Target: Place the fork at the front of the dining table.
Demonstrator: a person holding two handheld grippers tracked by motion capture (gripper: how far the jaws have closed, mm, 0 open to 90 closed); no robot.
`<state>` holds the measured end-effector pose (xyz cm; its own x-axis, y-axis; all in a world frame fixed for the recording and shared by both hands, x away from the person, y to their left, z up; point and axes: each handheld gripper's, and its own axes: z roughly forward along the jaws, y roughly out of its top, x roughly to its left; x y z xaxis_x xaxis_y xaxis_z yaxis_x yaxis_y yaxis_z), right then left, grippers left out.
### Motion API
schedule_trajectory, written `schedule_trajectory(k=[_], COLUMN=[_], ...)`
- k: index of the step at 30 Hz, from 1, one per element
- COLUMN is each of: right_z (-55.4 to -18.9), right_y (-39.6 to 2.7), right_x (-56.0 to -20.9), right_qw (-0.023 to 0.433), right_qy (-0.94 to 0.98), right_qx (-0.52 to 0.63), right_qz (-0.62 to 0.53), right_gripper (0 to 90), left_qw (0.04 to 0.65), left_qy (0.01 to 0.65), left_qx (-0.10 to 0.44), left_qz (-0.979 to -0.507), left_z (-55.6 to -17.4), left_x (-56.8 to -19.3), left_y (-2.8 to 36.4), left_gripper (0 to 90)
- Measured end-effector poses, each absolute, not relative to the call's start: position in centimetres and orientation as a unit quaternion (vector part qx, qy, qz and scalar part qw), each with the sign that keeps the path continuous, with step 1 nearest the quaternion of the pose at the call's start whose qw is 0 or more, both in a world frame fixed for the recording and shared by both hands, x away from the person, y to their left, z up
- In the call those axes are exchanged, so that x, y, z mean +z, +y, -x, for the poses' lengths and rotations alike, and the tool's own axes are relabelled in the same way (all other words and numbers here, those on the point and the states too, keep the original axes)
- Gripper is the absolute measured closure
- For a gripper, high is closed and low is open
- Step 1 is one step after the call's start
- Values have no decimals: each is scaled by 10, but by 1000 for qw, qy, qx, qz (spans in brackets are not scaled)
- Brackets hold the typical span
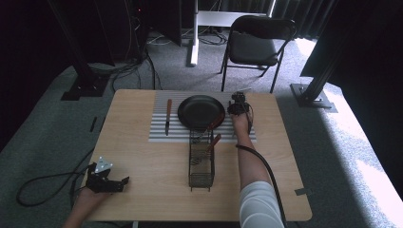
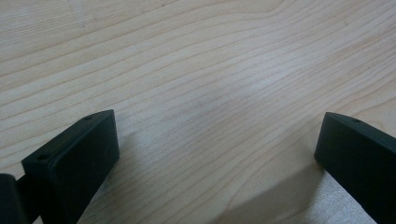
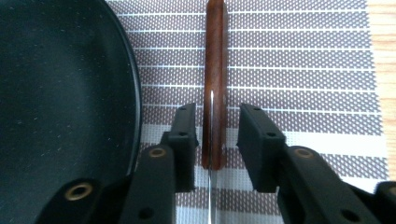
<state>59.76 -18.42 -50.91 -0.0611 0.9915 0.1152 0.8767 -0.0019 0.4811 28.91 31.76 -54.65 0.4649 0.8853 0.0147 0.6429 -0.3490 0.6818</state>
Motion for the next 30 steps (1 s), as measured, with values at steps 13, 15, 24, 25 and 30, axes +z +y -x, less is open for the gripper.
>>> schedule_trajectory(k=[13, 15, 24, 25, 30], right_z=[-559, -550, -521, -520, -518], right_y=[-206, -208, -206, -206, -215], right_x=[-484, -486, -503, -505, -510], right_qw=[112, 115, 104, 106, 105], right_qy=[689, 690, 702, 701, 684], right_qx=[264, 265, 264, 261, 270], right_qz=[-666, -664, -653, -655, -669], right_gripper=[512, 526, 735, 757, 798], left_qw=[310, 309, 310, 310, 310], left_qy=[482, 482, 482, 482, 482], left_qx=[196, 196, 196, 196, 196], left_qz=[-796, -796, -796, -796, -796], left_z=[-288, -288, -288, -288, -288], left_x=[-547, -547, -547, -547, -547], left_y=[317, 317, 317, 317, 317], left_gripper=[0, 0, 0, 0, 0])
